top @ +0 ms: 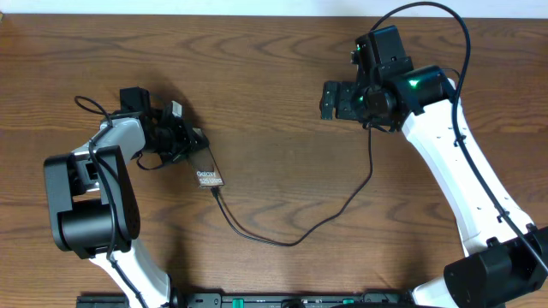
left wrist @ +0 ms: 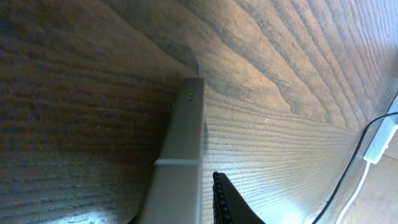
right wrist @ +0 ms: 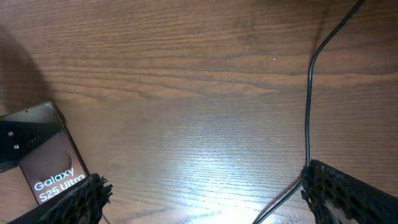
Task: Plug charger to phone and switch on socket
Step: 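Lower the phone with the left gripper flat onto the table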
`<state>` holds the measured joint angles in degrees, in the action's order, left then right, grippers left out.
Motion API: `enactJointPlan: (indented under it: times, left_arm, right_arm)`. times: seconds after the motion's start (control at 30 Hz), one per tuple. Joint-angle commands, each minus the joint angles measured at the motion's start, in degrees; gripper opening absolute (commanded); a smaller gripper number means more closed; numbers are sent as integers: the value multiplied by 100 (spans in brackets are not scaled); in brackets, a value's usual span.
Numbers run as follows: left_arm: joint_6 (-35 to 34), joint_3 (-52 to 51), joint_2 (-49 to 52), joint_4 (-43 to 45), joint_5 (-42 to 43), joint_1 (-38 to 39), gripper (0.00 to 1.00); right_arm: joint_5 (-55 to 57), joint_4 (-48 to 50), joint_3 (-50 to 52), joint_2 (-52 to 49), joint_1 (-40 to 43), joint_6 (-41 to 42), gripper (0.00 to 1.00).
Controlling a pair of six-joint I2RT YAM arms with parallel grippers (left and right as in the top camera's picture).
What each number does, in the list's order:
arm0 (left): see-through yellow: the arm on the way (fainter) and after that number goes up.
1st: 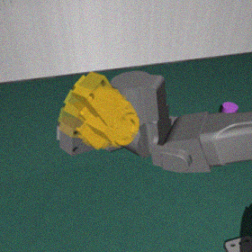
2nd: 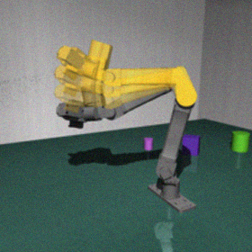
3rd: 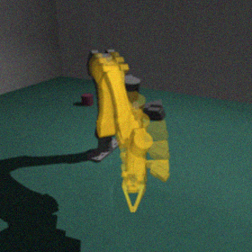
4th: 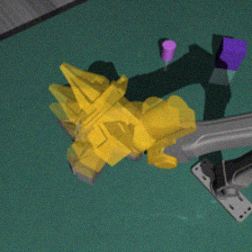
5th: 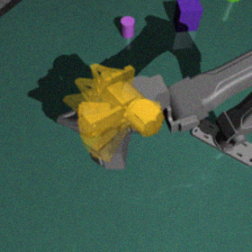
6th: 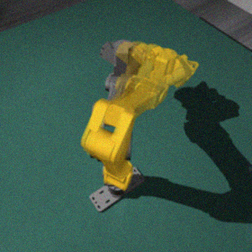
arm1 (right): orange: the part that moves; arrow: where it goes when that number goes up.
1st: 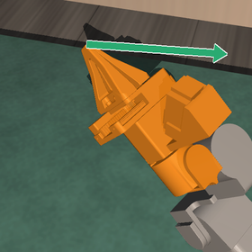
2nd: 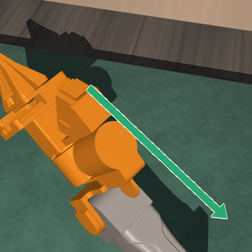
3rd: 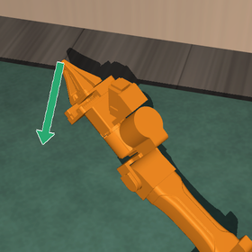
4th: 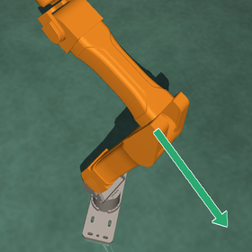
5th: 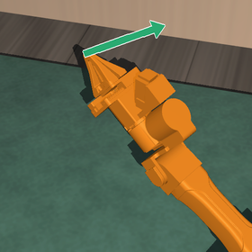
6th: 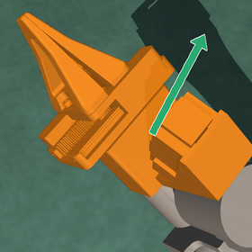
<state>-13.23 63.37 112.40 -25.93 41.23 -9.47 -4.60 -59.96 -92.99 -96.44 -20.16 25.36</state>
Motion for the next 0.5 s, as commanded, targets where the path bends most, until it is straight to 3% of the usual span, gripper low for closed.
enactJointPlan:
  times: [0.0,0.07,0.23,0.47]
  left_arm:
    - [55,-61,-4,-138,-166,9,17]
    - [55,-61,-4,-181,-166,7,17]
    - [57,-61,-4,-273,-190,7,31]
    - [59,-61,-4,-398,-192,7,33]
  right_arm:
    - [66,17,-55,55,-20,-59,99]
    - [66,22,-55,55,-20,-59,99]
    - [68,20,-55,55,-20,-61,99]
    - [116,17,-55,55,-20,-61,99]
